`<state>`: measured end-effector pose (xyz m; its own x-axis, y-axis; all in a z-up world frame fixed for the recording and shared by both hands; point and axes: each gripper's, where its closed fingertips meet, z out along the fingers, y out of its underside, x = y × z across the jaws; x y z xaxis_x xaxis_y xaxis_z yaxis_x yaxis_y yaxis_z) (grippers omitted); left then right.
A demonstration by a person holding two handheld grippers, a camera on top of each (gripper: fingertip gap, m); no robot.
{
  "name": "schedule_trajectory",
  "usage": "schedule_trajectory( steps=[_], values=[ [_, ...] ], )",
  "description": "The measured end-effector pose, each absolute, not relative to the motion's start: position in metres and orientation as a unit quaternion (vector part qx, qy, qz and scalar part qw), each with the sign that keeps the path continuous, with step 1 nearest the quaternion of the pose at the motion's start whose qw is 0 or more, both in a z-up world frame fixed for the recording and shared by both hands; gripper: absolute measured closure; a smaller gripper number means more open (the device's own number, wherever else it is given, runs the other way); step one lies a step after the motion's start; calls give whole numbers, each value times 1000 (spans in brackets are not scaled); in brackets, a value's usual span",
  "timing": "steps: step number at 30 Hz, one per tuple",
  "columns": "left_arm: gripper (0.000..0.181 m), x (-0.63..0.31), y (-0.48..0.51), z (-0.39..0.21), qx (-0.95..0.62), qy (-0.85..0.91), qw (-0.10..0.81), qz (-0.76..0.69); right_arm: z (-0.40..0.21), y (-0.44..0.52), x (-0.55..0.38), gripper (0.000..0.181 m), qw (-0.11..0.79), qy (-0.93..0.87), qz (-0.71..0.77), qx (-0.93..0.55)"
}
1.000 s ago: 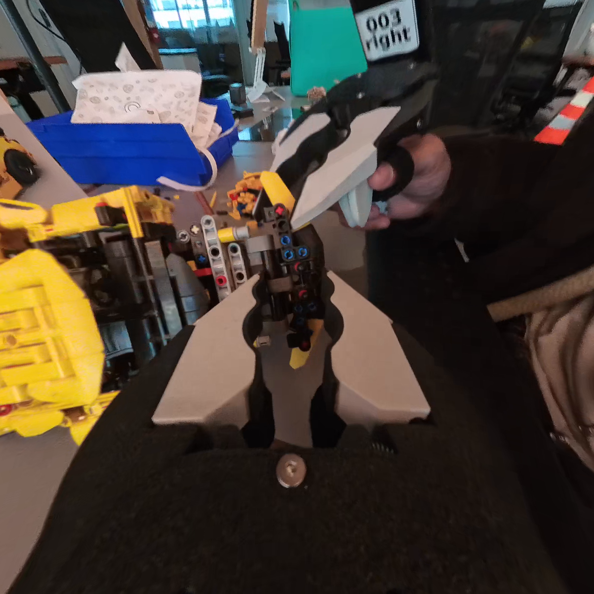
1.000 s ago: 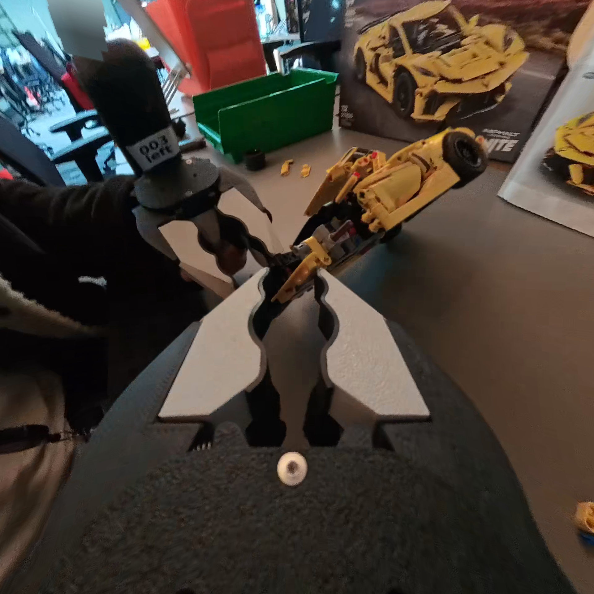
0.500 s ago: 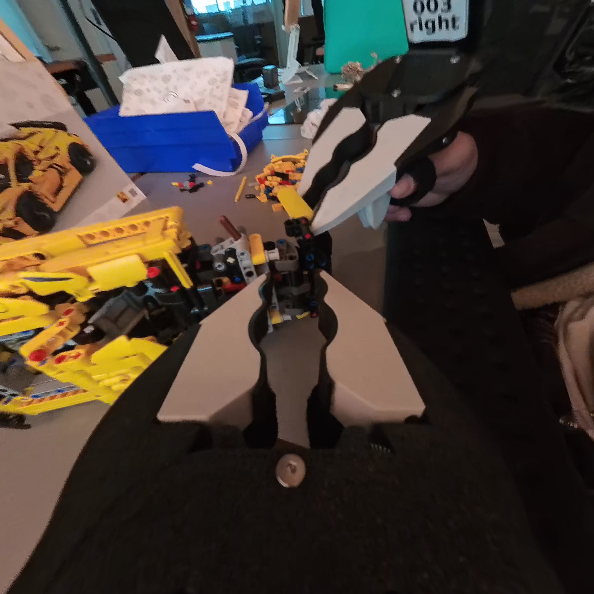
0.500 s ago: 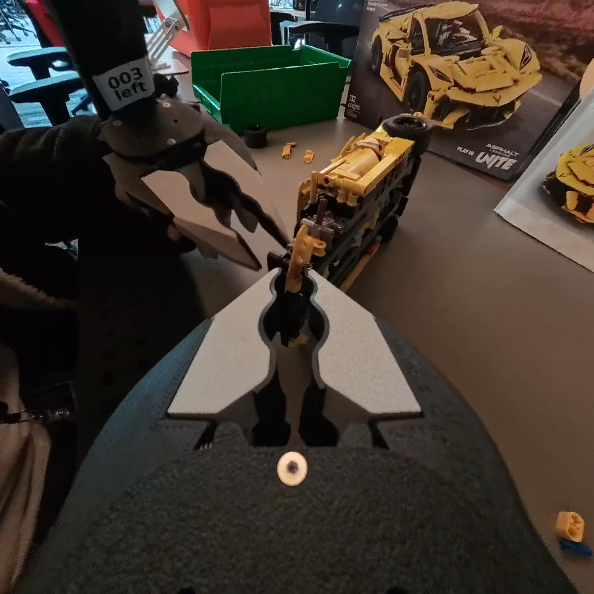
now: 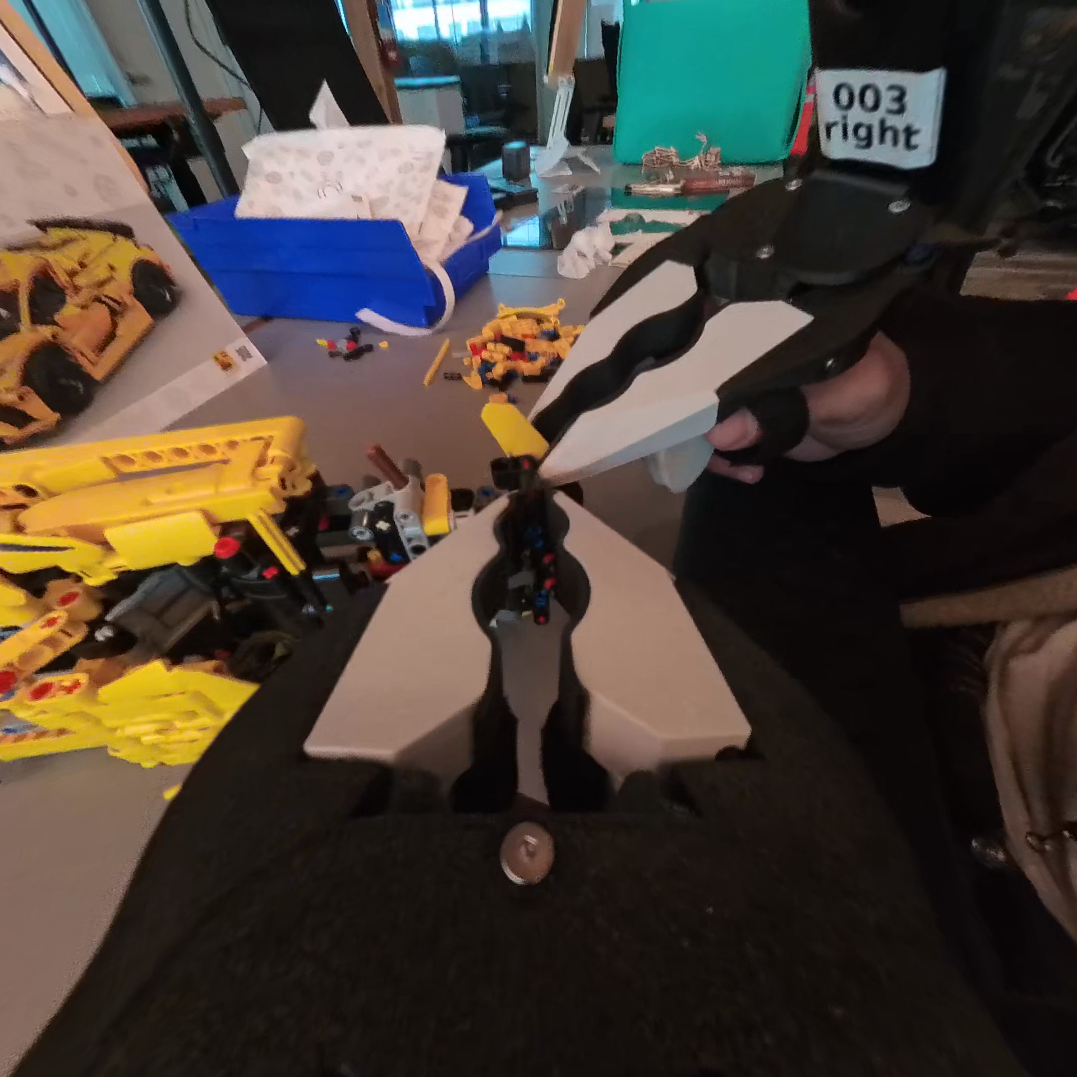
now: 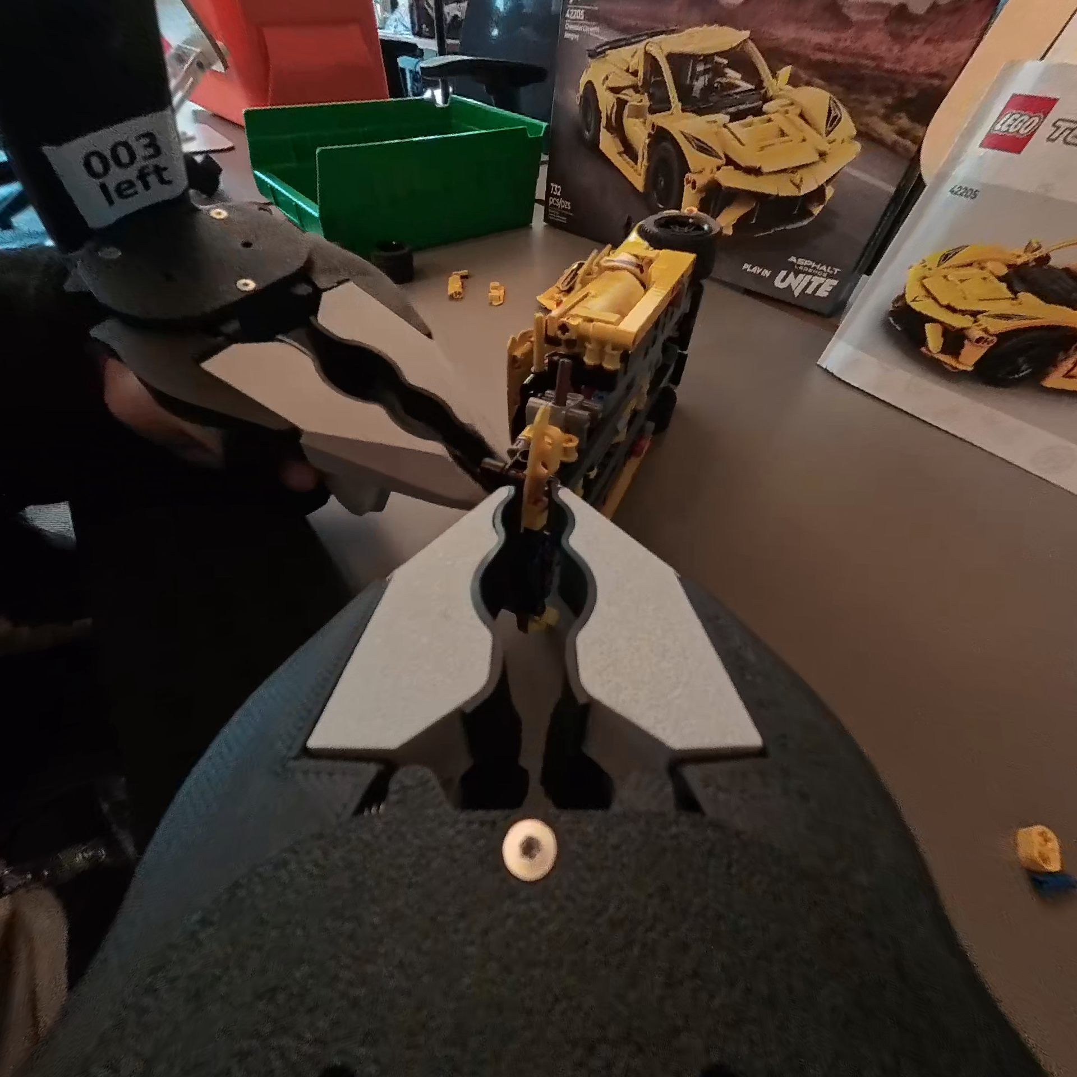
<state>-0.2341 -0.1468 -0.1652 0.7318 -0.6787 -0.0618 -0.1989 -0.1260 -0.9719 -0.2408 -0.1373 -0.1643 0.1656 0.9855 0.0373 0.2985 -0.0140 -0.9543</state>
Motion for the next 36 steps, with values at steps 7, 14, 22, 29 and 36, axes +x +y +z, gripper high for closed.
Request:
schedule_trajectory(
  steps=[7,14,22,29,36],
  values=[
    [175,-234,-143,-164,-720,316,603,-138,-164,-132,-239,175,486,-505,344,-625],
    [175,-235,-143,-164,-722,307,606,-129,-165,-131,-240,175,496,-497,327,-633],
    [175,-237,-143,-164,-725,297,605,-139,-166,-131,-240,174,479,-491,352,-637],
    [175,-238,-145,-165,-724,302,610,-115,-166,-130,-240,174,464,-488,367,-641],
    [175,-240,-147,-165,-729,282,604,-154,-167,-130,-241,174,466,-490,365,-640]
  ],
)
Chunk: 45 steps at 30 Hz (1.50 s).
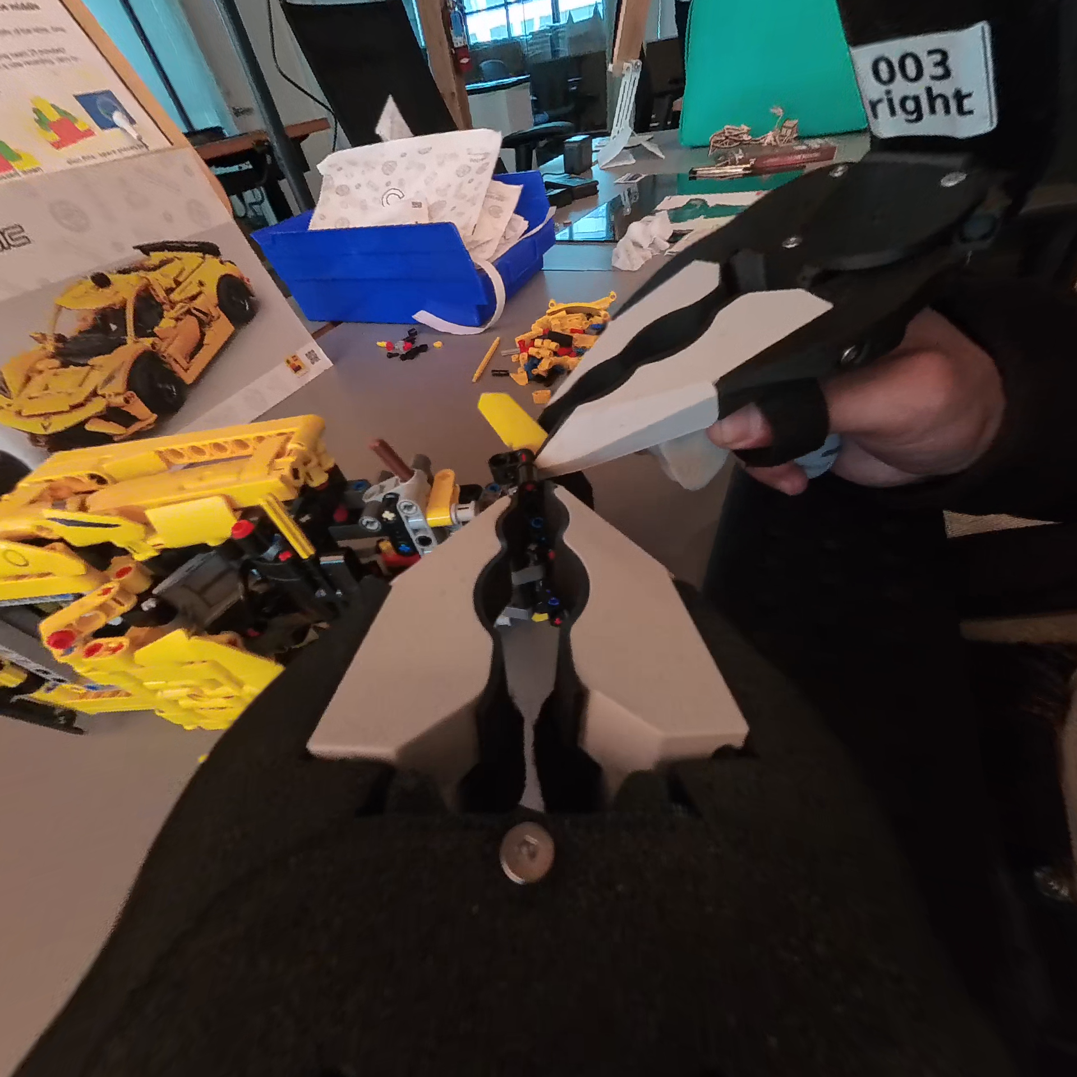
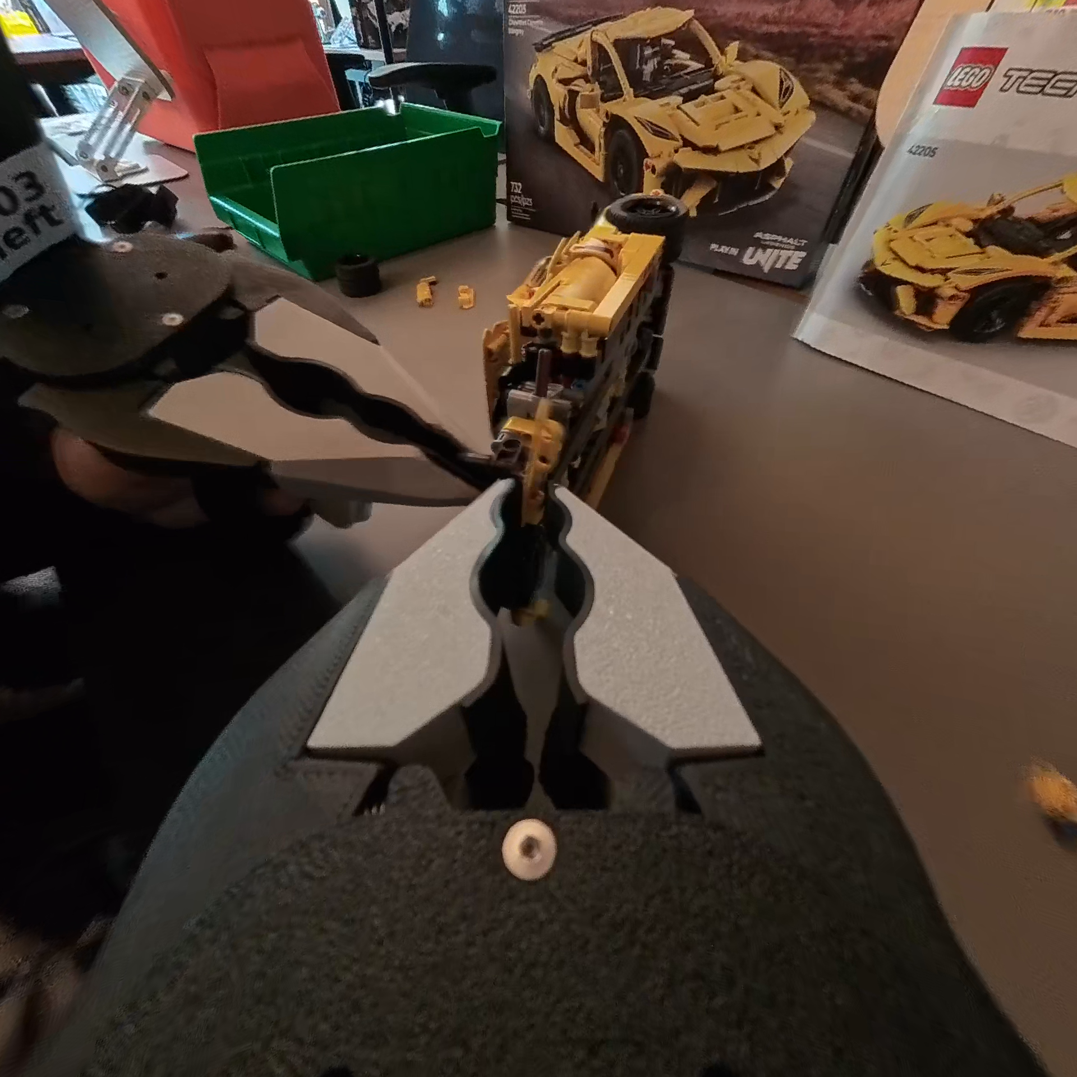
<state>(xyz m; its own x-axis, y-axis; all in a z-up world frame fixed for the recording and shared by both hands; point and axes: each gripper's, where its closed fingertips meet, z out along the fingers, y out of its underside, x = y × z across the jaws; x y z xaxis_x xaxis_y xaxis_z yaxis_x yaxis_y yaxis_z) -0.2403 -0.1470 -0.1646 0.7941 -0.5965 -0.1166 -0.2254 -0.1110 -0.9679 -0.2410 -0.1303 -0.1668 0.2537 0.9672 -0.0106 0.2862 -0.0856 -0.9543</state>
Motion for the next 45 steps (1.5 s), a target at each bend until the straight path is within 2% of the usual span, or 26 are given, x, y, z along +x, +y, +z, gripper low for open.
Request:
schedule_trajectory(
  steps=[1,3,4,14,22,28,33,39,45],
  values=[
    [175,-242,-149,-162,-728,272,606,-170,-168,-112,-232,176,488,-473,330,-655],
    [176,-244,-151,-163,-728,270,606,-174,-169,-114,-233,175,441,-442,395,-675],
    [175,-242,-151,-164,-727,280,607,-158,-168,-110,-231,176,469,-455,361,-665],
    [175,-239,-149,-168,-730,282,598,-174,-162,-98,-224,176,420,-384,459,-682],
    [174,-236,-146,-168,-724,287,602,-178,-154,-59,-193,176,350,-270,579,-685],
    [175,-227,-138,-169,-737,341,556,-178,-171,-30,-169,176,275,-228,607,-710],
    [174,-207,-110,-170,-766,418,454,-179,-174,-3,-144,176,336,-218,560,-725],
    [174,-192,-84,-171,-784,496,329,-178,-168,3,-138,176,340,-183,587,-712],
    [174,-196,-95,-172,-777,469,387,-160,-169,-18,-155,176,369,-274,540,-705]
  ],
)
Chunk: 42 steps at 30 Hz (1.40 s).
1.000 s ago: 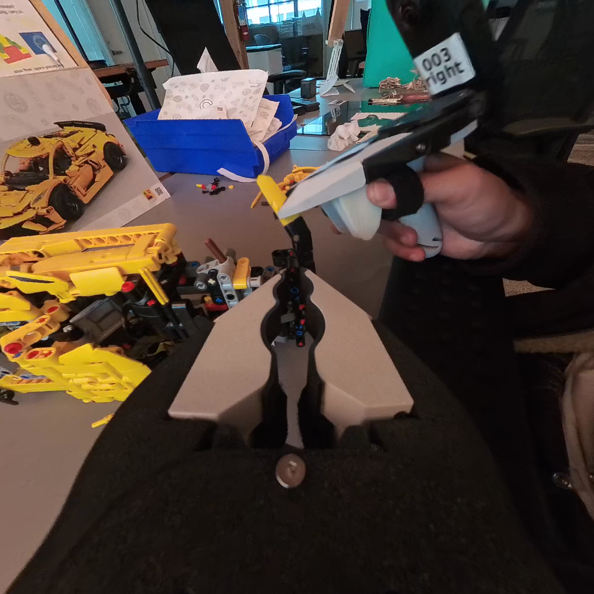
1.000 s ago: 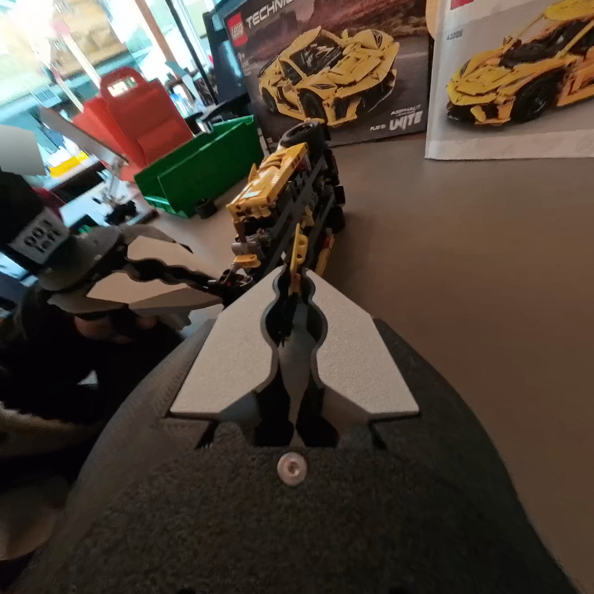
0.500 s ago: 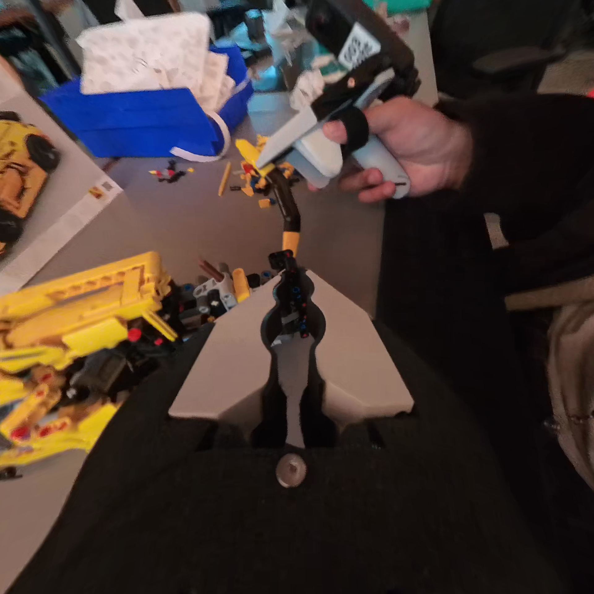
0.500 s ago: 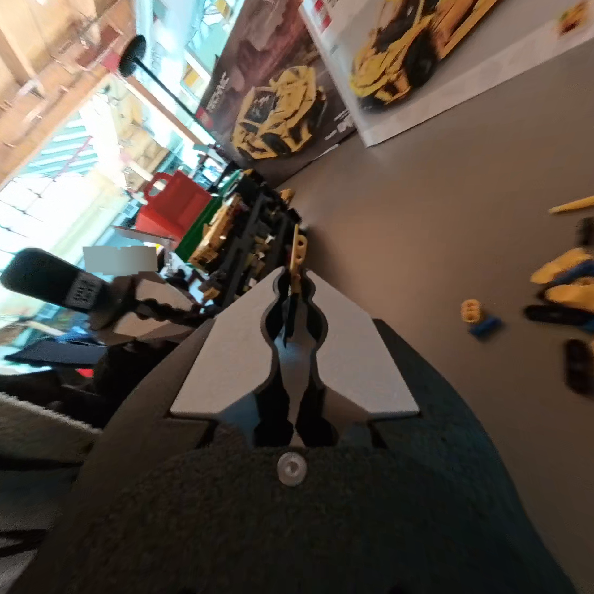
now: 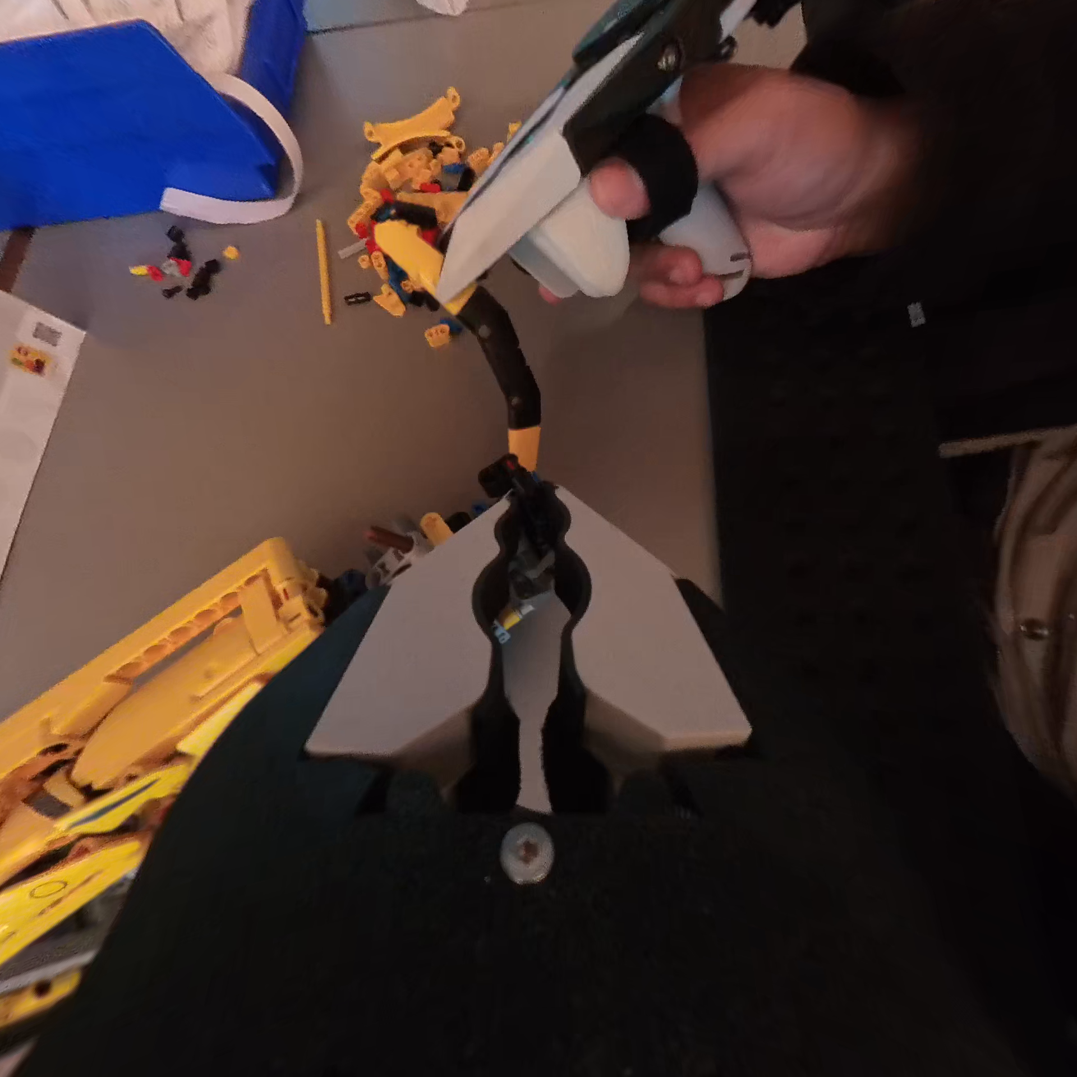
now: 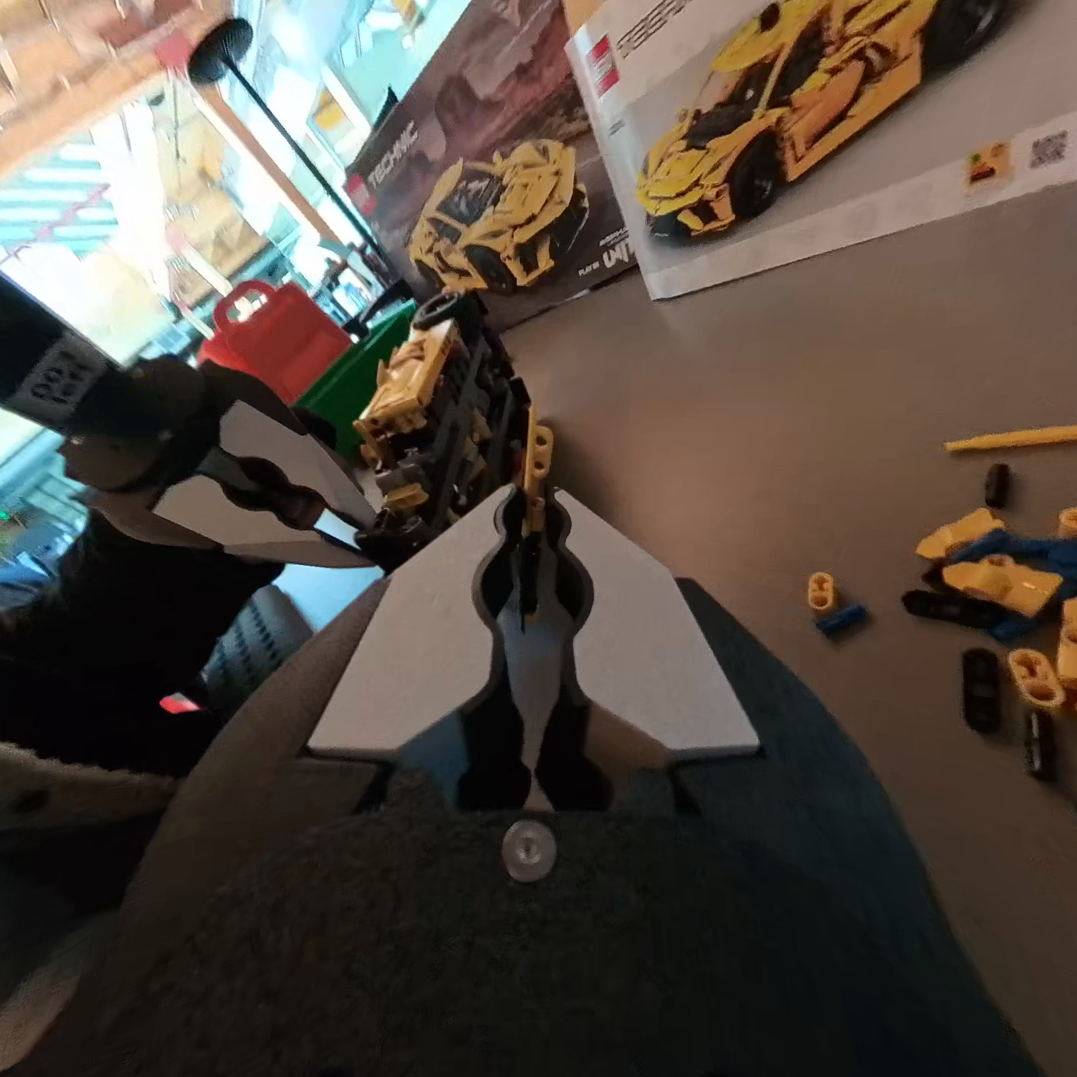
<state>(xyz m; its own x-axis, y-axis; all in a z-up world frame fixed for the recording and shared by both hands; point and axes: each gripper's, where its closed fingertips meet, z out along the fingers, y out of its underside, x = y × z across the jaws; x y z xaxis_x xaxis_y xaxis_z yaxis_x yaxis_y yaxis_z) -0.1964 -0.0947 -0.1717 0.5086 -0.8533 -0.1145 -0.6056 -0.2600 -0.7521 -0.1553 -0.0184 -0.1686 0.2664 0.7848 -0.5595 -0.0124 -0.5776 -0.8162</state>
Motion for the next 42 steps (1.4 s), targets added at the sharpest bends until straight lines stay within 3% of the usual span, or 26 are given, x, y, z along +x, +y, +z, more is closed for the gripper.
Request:
schedule_trajectory(
  steps=[13,16,26,32,36,39,42],
  values=[
    [173,-208,-114,-170,-771,376,494,-145,-162,-29,-161,175,377,-300,549,-683],
    [158,-213,-119,-166,-768,360,510,-143,-144,-38,-160,176,383,-302,589,-644],
    [153,-211,-146,-118,-708,233,586,-318,-63,-83,-150,176,368,-247,761,-474],
    [140,-203,-153,-106,-683,218,579,-388,-62,-124,-180,175,338,-298,766,-459],
    [142,-192,-165,-107,-673,271,579,-371,-67,-155,-197,175,362,-368,737,-436],
    [168,-181,-175,-112,-672,319,574,-344,-69,-170,-205,175,407,-407,708,-408],
    [173,-187,-169,-114,-673,337,599,-274,-68,-171,-205,174,426,-410,704,-394]
  ],
)
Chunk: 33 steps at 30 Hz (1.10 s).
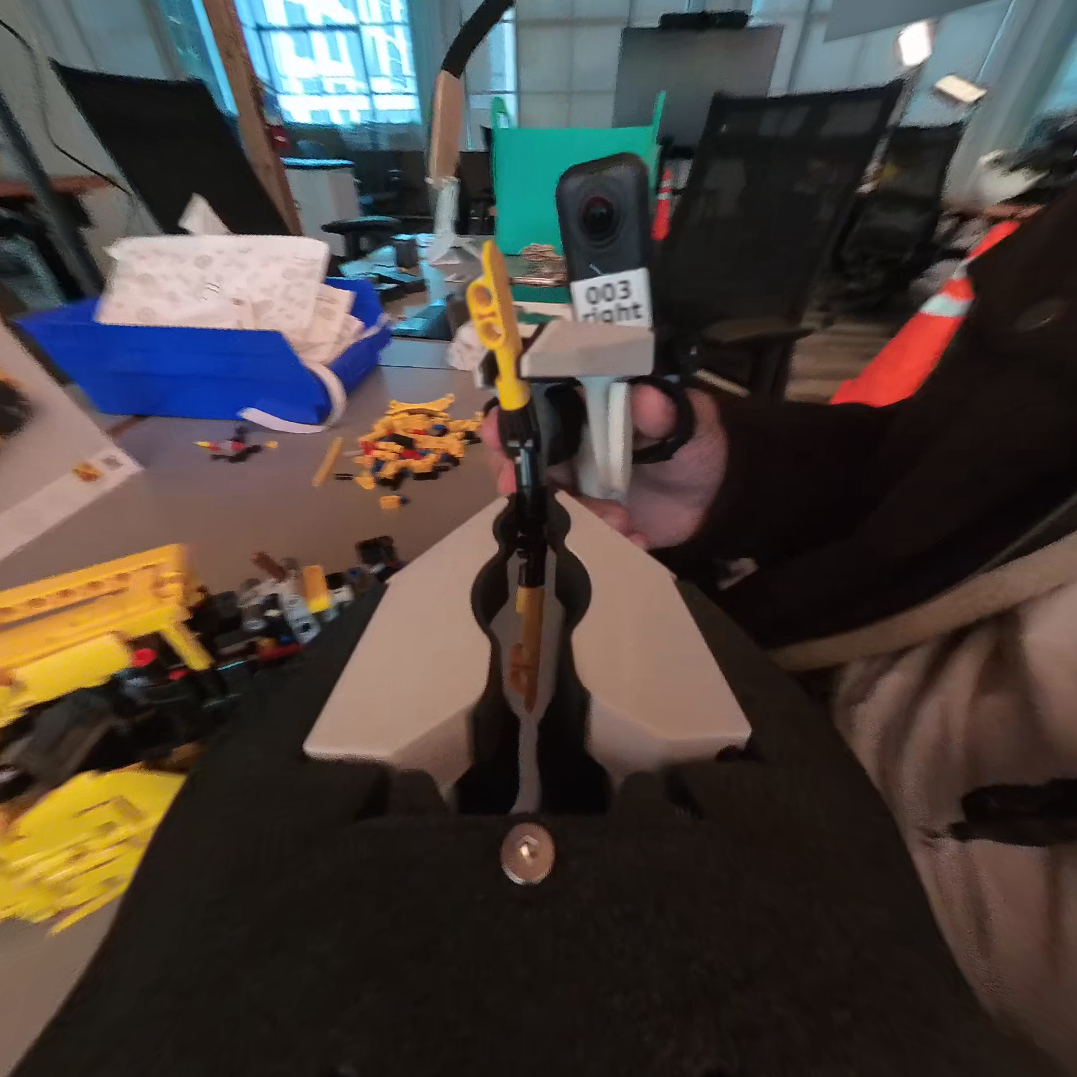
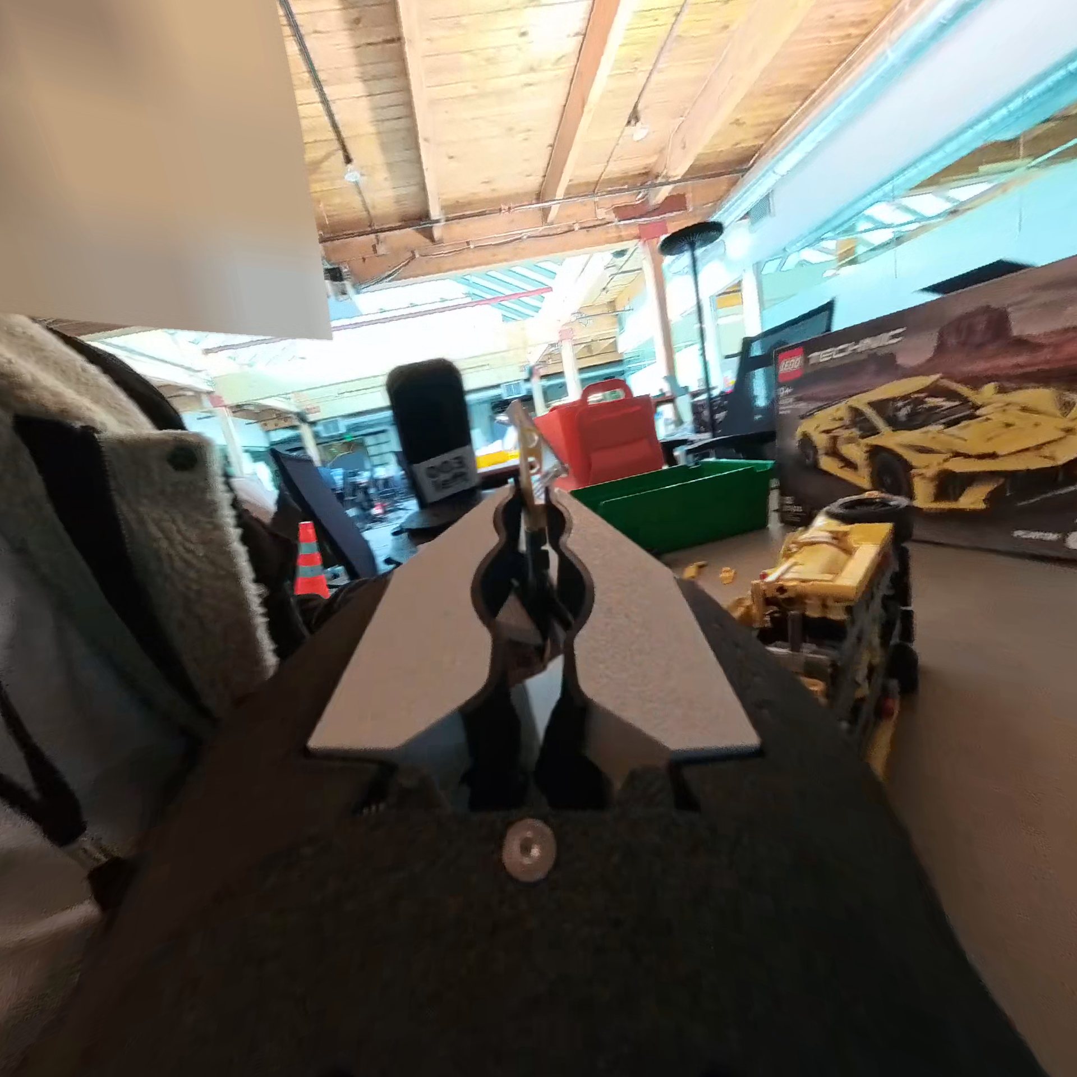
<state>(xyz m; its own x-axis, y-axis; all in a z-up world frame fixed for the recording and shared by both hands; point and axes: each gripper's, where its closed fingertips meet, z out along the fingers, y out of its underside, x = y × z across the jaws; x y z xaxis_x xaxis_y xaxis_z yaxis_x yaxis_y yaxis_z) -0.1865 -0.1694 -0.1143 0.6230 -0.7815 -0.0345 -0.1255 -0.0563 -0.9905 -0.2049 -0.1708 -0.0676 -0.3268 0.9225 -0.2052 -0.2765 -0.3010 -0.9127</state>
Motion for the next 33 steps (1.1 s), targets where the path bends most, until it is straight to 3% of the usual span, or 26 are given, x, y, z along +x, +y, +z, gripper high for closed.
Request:
schedule_trajectory(
  steps=[3,4,7,9,14,17,22,25,27,29,30,31,33],
  values=[
    [175,-221,-149,-122,-670,379,637,-36,-81,-153,-209,170,456,-418,654,-436],
    [175,-238,-143,-124,-655,402,635,76,-87,-146,-212,161,456,-418,637,-461],
    [175,-277,-137,-119,-538,457,599,379,-104,-142,-224,145,414,-430,601,-531],
    [175,-291,-136,-123,-484,464,563,483,-110,-143,-234,135,429,-445,561,-550],
    [175,-295,-136,-135,-477,450,550,517,-132,-145,-258,139,444,-473,472,-596],
    [175,-298,-138,-132,-480,437,553,522,-136,-145,-262,169,455,-478,451,-601],
    [175,-295,-140,-138,-524,425,584,451,-134,-146,-262,169,470,-500,435,-583],
    [144,-290,-140,-141,-555,416,599,401,-140,-148,-261,170,459,-525,431,-573],
    [138,-287,-137,-149,-547,432,586,412,-137,-155,-262,170,453,-528,447,-562],
    [150,-286,-137,-148,-515,436,584,451,-140,-160,-264,170,443,-537,445,-563],
    [170,-288,-138,-142,-497,427,588,475,-141,-161,-263,169,441,-540,445,-562],
    [177,-289,-139,-138,-482,427,589,487,-140,-162,-263,169,441,-535,453,-560],
    [177,-289,-140,-136,-477,427,586,497,-139,-162,-264,169,434,-520,469,-567]
  ],
)
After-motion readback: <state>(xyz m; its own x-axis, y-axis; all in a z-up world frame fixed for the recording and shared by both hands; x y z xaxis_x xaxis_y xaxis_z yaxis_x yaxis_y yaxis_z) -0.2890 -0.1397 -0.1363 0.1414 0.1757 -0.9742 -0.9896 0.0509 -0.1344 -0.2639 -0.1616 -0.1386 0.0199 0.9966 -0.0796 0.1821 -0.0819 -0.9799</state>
